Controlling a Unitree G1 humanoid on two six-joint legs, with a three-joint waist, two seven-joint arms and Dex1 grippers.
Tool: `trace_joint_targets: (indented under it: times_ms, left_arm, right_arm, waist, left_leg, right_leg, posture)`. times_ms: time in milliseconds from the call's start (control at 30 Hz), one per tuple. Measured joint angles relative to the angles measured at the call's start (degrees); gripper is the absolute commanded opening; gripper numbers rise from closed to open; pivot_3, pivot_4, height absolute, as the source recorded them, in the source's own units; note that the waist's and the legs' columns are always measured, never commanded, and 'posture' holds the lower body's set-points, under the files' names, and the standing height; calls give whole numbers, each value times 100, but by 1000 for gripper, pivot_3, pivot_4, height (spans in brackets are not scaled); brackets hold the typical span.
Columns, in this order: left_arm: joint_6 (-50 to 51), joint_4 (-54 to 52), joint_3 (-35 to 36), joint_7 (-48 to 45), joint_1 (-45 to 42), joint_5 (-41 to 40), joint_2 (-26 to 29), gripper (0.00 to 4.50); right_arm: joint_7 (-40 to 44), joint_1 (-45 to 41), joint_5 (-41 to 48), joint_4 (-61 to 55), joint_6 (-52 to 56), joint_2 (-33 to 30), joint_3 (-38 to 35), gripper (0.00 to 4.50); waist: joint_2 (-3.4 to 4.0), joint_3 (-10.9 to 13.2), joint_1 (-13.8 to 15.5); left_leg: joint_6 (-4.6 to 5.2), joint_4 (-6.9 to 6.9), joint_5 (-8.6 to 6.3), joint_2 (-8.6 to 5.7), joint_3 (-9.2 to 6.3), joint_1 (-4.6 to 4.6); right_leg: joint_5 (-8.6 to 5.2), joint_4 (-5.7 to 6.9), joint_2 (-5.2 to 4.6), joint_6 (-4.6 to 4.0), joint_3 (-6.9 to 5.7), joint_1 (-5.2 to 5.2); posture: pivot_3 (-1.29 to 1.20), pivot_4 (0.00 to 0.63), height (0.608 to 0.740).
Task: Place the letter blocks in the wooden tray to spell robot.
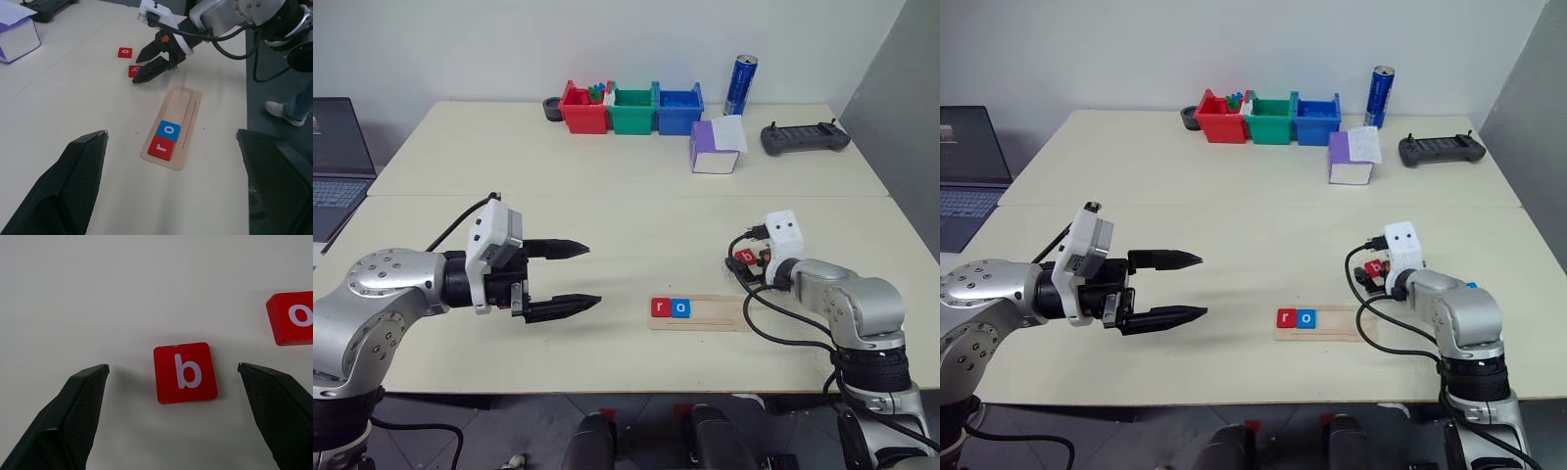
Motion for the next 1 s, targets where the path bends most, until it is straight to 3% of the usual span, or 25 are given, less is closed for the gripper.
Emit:
trace_joint_targets:
  times_ms: [200,233,300,533,800,1000]
  left_arm:
    - [1,0,0,2,0,0,3,4427]
    - [1,0,0,2,0,0,3,4475]
    - [1,0,0,1,0,0,4,4500]
    - [1,0,0,-4,0,3,49,4500]
    - [1,28,-2,-11,-12,6,95,4500]
    - [-104,358,-252,-156,-285,185,95,4500]
  right_arm:
    - [60,0,-92,60,-91,0,9,4500]
    - [65,0,-126,90,-120,0,25,4319]
    - [68,0,-157,208,-210,1,94,3913]
    - [62,-8,-320,514,-630,106,118,1541]
    - [69,34,-358,345,-447,92,89,1466]
    - [46,230,-297,-482,527,-76,-366,1466]
  waist:
    - [0,0,0]
    - [0,0,-1]
    - [0,0,-2]
    - [-7,-4,-12]
    - [-7,-4,-8]
    - [-7,-4,13]
  left_leg:
    - [0,0,0,0,0,0]
    - [0,0,0,0,0,0]
    - [0,0,0,0,0,1]
    - [0,0,0,0,0,3]
    - [0,-2,0,0,-1,1]
    - [0,-2,0,0,-3,-3]
  right_leg:
    - [0,0,0,0,0,0]
    - [0,0,0,1,0,0]
    - [0,0,0,1,0,0]
    - [0,2,1,1,0,1]
    - [0,0,1,-1,-1,0]
    - [-1,-2,1,0,-3,-1]
  posture:
    - [0,150,740]
    - [0,150,740]
    - [0,150,740]
    - [0,150,740]
    - [0,150,740]
    - [0,150,740]
